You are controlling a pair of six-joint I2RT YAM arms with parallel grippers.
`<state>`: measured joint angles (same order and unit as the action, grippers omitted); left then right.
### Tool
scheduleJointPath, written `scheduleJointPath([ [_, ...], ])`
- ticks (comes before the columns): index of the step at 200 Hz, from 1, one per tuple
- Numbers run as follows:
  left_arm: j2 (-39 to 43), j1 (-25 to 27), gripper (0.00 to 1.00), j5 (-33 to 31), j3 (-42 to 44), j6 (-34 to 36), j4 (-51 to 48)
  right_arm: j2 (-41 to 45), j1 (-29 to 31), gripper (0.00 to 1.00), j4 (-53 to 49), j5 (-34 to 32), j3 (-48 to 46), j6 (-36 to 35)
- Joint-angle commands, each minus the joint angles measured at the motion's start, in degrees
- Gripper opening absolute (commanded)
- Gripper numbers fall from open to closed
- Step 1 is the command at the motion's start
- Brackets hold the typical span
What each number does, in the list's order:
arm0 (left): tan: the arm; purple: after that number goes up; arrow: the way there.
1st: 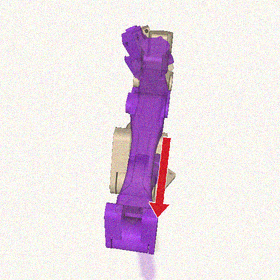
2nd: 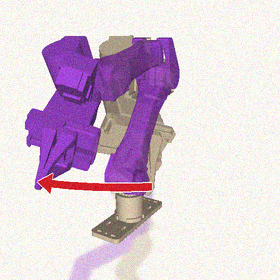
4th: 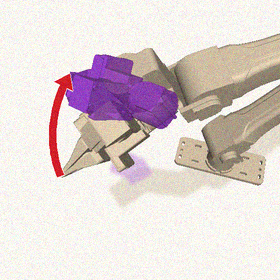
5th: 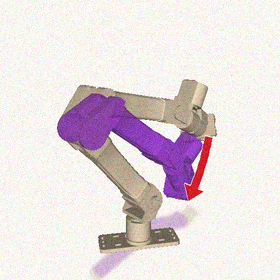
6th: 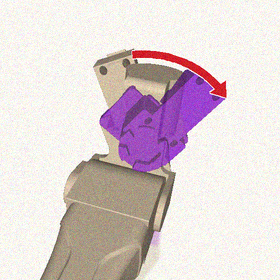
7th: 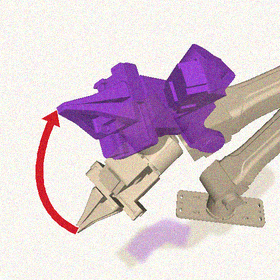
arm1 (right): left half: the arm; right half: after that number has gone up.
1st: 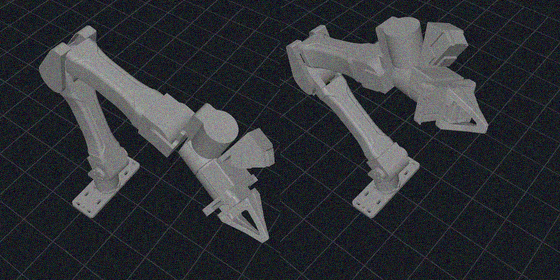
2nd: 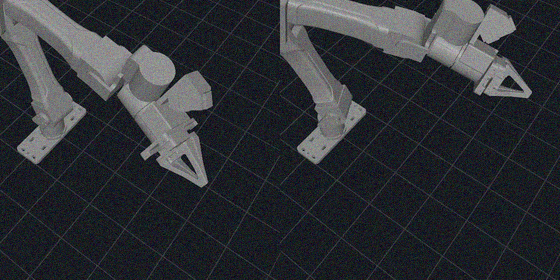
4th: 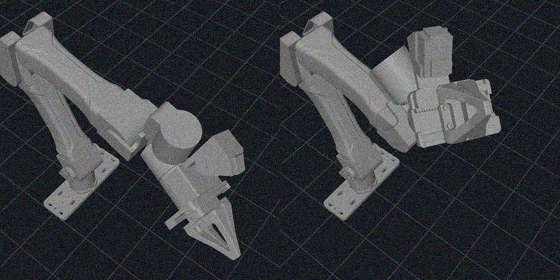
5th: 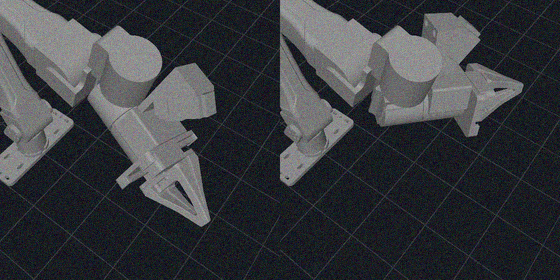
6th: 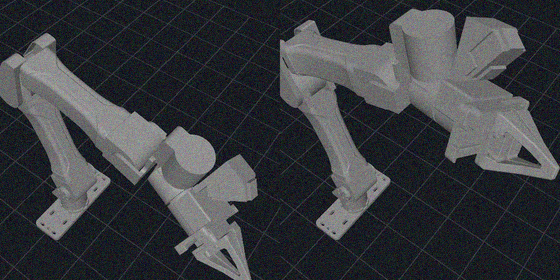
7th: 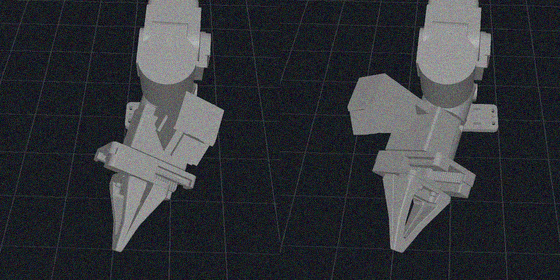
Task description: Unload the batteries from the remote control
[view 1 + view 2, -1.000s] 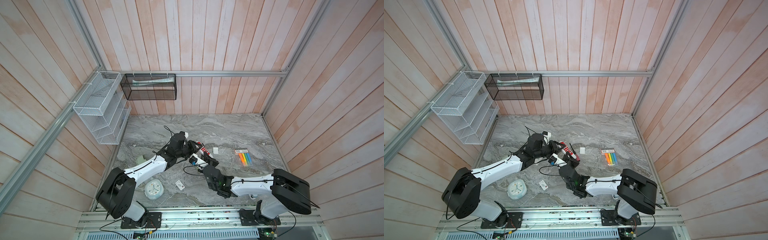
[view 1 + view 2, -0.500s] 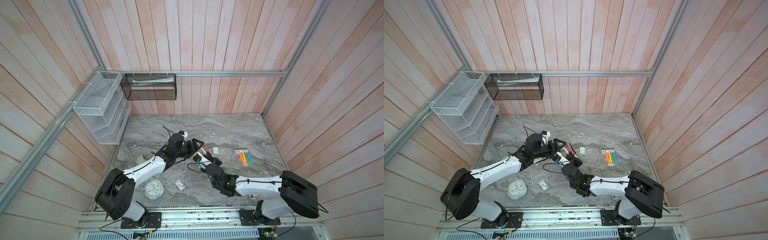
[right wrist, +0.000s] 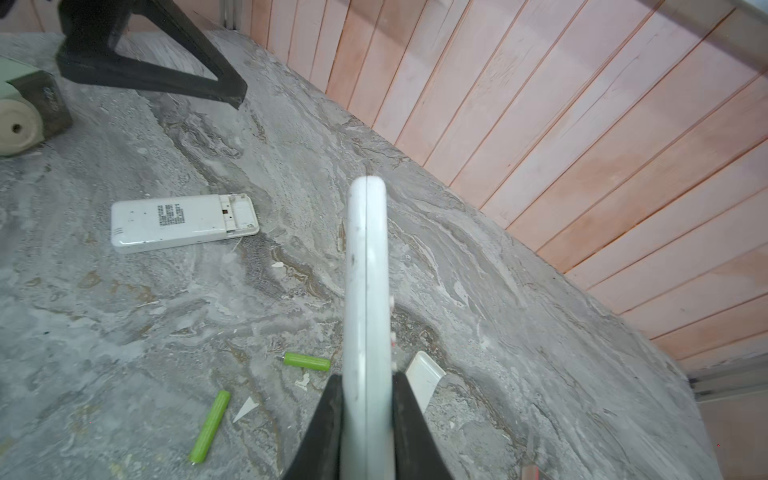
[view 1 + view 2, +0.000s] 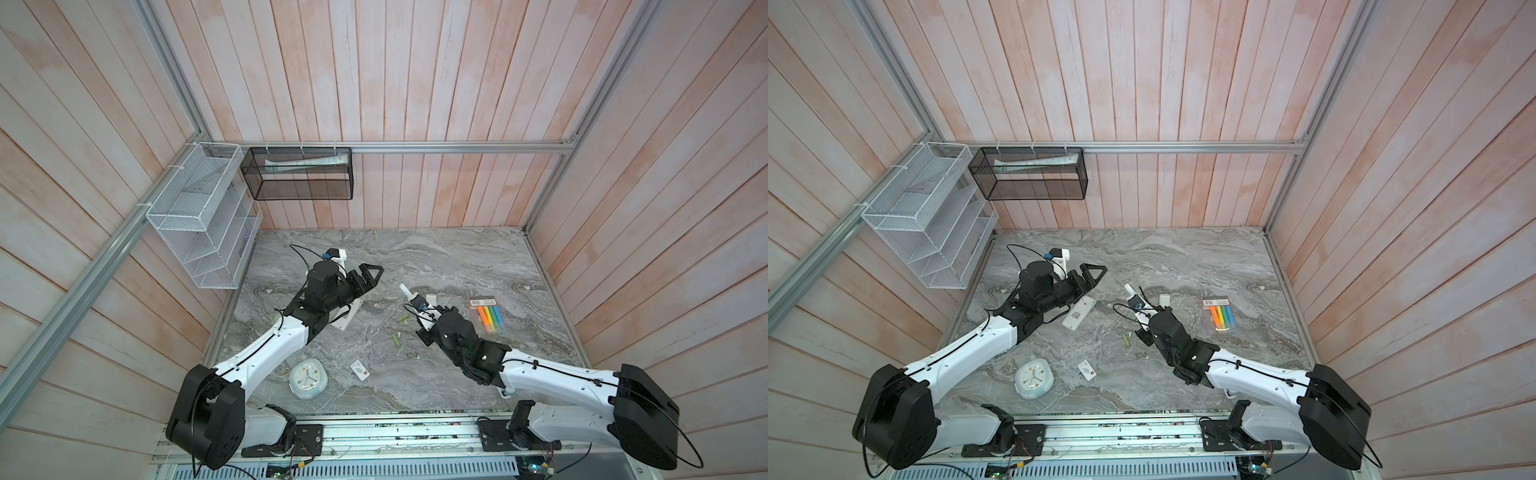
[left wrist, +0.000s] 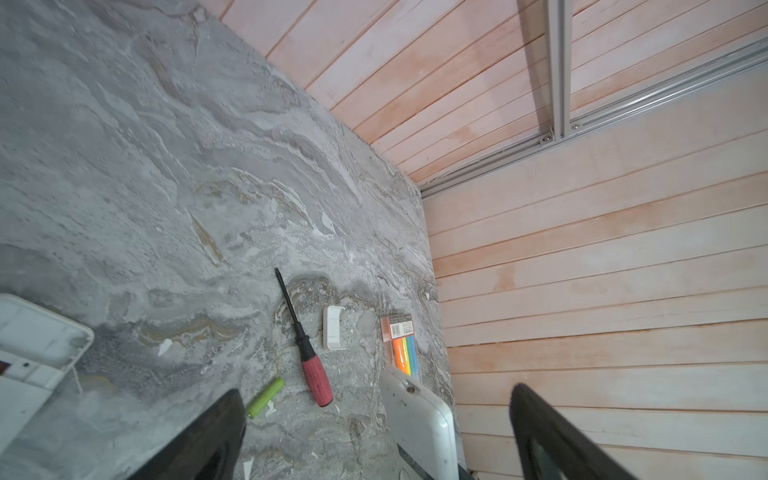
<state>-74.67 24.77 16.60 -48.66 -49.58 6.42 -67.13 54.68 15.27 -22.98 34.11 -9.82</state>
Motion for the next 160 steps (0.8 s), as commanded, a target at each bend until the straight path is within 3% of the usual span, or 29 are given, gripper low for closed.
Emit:
scheduleJointPath([
  [1, 2.24, -1.38, 1.00, -1.69, 1.48, 14.49, -0.69, 1.79, -1.99, 0.00, -5.88, 11.19, 1.76, 3.98],
  [47, 5.25, -2.43, 1.00, 10.25, 4.00, 40.17, 2.10, 2.36, -4.85, 0.00, -12.27, 22.58, 4.88, 4.30],
  [76, 8.92, -2.45, 1.00, 13.82, 8.79, 58.03, 4.63, 2.27, -6.49, 0.00, -14.30, 26.88, 6.11, 4.66],
  [93, 9.30, -2.70, 1.00, 14.17, 8.65, 66.88, 1.28, 2.18, -6.90, 0.00, -14.95, 27.88, 6.61, 4.58],
  [108, 9.75, -2.98, 1.00, 19.31, 9.30, 78.25, -2.17, 2.09, -7.09, 0.00, -15.40, 28.43, 6.96, 4.32],
  [131, 10.78, -3.53, 1.00, 21.97, 11.70, 86.11, 0.05, 1.67, -7.17, 0.00, -17.03, 29.75, 8.19, 4.11],
  [160, 8.52, -4.61, 1.00, 27.04, 9.61, 93.23, -5.18, 1.66, -7.28, 0.00, -19.04, 31.82, 9.83, 3.60],
])
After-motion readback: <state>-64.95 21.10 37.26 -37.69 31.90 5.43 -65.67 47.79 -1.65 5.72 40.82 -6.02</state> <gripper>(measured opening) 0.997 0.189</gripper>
